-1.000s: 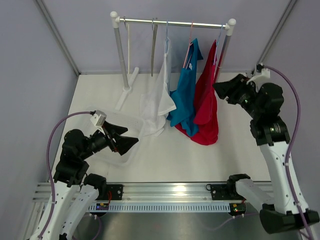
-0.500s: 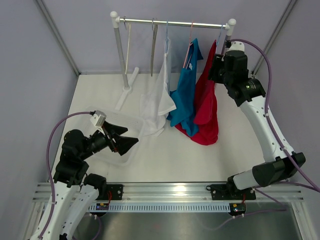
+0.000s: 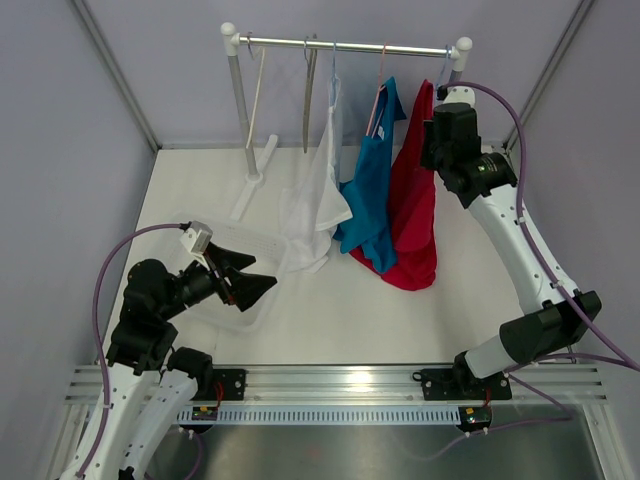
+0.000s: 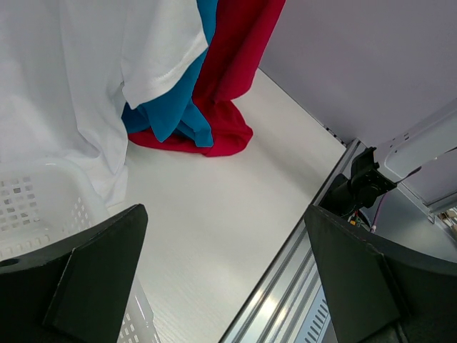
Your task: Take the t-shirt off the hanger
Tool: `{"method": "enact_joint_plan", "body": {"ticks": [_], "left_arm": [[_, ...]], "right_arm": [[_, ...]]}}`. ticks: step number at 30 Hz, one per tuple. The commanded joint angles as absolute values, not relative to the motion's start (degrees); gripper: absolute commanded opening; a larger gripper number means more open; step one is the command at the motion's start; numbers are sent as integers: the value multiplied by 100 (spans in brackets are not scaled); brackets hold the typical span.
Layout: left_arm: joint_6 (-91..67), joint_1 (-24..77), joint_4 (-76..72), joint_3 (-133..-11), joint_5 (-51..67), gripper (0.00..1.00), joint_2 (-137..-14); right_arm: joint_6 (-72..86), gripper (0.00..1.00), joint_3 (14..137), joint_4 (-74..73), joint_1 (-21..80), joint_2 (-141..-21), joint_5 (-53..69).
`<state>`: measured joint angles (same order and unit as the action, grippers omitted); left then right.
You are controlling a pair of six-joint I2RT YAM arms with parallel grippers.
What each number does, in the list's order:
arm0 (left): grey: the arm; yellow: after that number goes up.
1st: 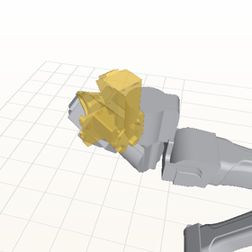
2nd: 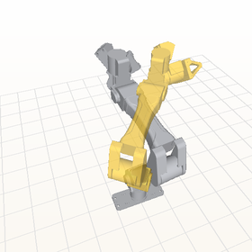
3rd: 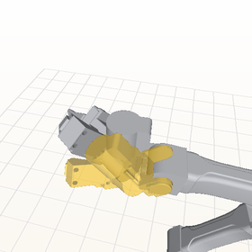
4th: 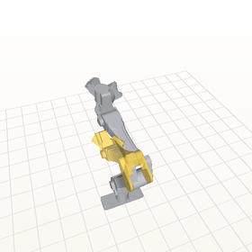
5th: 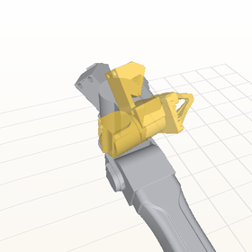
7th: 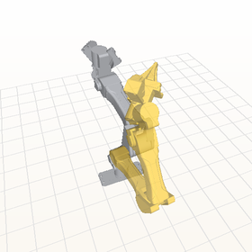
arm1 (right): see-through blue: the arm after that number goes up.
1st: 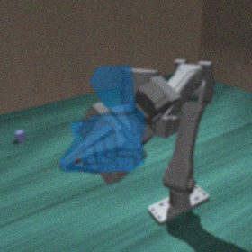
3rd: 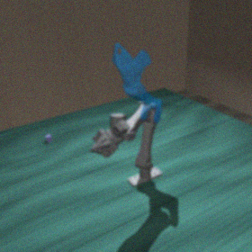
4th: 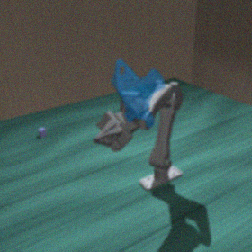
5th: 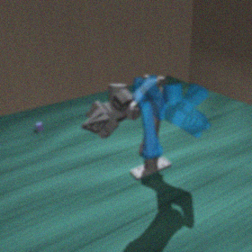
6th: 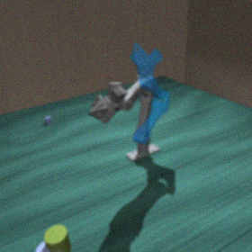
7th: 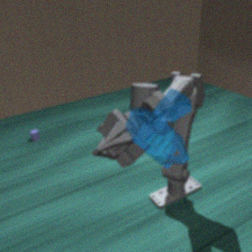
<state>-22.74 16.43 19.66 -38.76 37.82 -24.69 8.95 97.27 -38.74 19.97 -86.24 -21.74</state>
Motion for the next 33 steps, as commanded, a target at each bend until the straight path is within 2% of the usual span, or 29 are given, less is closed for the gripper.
{"method": "enact_joint_plan", "body": {"ticks": [1, 14, 19, 25, 28, 30, 33], "left_arm": [[-2312, 1608, 1793, -3929, 3929, 99, -2461], [-2417, 1617, 1784, -3929, 3727, 99, -2707], [-3039, 1617, 1407, -3964, 3884, 99, -2733], [-3567, 1748, 1249, -4412, 3833, 99, -2794], [-3761, 2248, 1108, -4605, 3473, 99, -2961], [-3832, 2959, 994, -4745, 2955, 99, -3303], [-3684, 4645, 1002, -5218, 1384, 99, -4058]], "right_arm": [[633, 0, 9774, -3455, 2118, -8394, -2496], [500, 0, 8562, -1996, 2188, -6936, -1874], [1001, 0, 7604, -1942, 2188, -6400, -1591], [1888, 0, 6119, -2013, 2232, -5144, -1074], [2223, 0, 5705, -2241, 2382, -4396, -731], [2267, 0, 5599, -2504, 2443, -3886, -441], [2373, 0, 5555, -2812, 2452, -3394, 51]]}}
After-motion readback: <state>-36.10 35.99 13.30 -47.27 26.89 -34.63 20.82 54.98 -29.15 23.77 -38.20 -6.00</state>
